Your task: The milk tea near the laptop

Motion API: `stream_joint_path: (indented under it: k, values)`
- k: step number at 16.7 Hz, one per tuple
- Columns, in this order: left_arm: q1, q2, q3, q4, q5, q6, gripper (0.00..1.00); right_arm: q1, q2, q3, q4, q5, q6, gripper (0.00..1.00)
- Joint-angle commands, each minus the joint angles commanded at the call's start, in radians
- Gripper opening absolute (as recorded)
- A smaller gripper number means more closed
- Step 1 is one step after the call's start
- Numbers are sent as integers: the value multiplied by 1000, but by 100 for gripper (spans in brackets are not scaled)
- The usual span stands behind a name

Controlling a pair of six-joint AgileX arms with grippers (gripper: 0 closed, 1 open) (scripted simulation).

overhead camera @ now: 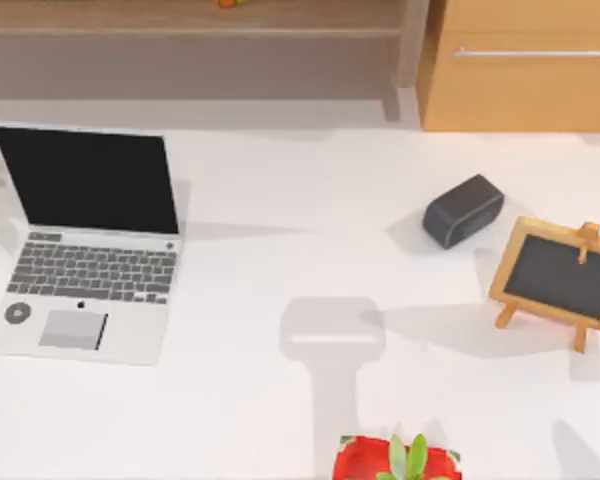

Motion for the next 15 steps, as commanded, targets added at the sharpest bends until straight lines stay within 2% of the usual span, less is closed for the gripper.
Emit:
stream_joint_path:
  k: [7, 15]
  values:
    - [0, 0, 0, 0, 0, 0, 2, 0, 0, 0, 0, 0, 0, 100]
    - [0, 0, 0, 0, 0, 0, 0, 0, 0, 0, 0, 0, 0, 100]
